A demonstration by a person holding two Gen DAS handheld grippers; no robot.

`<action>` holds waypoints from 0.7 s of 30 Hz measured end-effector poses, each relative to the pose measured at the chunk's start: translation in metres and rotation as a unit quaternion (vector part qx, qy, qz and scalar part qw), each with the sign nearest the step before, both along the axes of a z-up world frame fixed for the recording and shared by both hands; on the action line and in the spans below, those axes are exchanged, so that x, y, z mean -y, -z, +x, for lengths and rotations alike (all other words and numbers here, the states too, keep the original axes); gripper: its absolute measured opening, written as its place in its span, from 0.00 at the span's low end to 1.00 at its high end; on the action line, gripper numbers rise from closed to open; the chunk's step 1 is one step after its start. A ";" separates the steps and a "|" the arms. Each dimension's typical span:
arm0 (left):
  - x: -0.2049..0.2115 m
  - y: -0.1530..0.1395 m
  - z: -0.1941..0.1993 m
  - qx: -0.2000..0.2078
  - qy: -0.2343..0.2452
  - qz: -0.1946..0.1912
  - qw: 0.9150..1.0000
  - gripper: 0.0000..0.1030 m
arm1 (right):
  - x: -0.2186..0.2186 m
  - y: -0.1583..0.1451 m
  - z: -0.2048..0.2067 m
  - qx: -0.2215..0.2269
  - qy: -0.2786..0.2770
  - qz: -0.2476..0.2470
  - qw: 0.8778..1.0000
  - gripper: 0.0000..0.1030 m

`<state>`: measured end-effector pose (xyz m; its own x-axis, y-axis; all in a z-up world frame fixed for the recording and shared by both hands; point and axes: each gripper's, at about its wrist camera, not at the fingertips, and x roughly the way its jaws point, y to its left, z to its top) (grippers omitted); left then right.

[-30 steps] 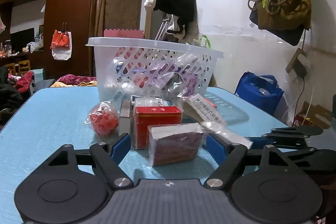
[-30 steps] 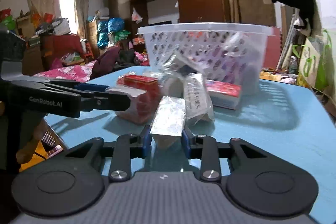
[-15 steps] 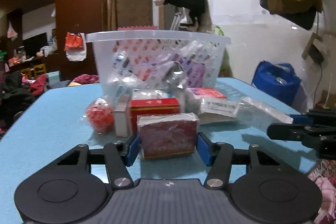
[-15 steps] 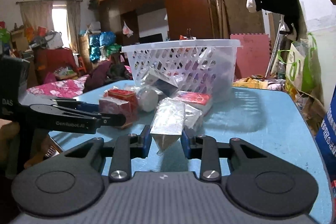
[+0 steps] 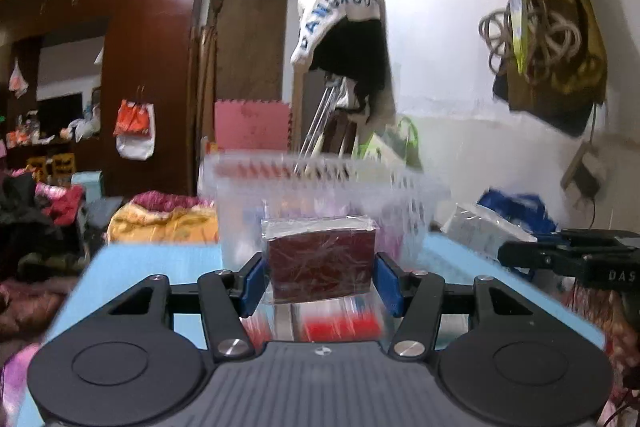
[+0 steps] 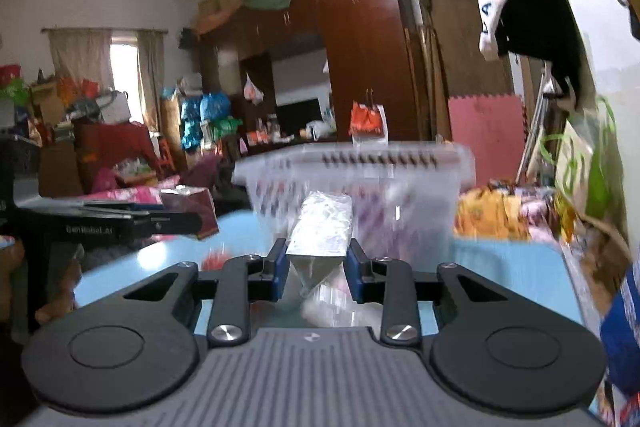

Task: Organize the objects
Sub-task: 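Drop dark red box into basket with left tool while right tool drops silver foil packet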

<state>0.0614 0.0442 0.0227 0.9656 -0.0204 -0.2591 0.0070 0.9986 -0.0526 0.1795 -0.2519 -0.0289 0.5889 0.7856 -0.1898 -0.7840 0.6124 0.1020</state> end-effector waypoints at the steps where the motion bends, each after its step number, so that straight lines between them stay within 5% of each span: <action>1: -0.005 -0.010 0.008 0.002 -0.003 -0.002 1.000 0.59 | -0.005 -0.009 0.007 0.006 0.001 0.001 1.000 0.32; 8: -0.007 -0.067 0.115 -0.037 0.000 -0.024 0.999 0.59 | -0.065 -0.056 0.080 0.001 0.021 -0.045 0.999 0.32; 11: -0.005 -0.060 0.169 -0.101 -0.011 -0.040 0.994 0.59 | -0.091 -0.052 0.117 -0.034 0.034 -0.082 0.995 0.32; 15: -0.010 -0.047 0.182 -0.115 -0.009 -0.048 0.992 0.64 | -0.098 -0.039 0.129 -0.043 0.041 -0.110 0.992 0.34; 21: -0.017 -0.049 0.148 -0.076 -0.010 -0.057 0.995 0.72 | -0.072 -0.043 0.096 -0.001 0.052 -0.067 0.996 0.92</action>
<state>0.2091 0.0615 0.0721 0.9163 -0.0382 -0.3986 -0.0301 0.9860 -0.1638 0.2753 -0.1794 0.0139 0.6656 0.6873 -0.2907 -0.7149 0.6990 0.0157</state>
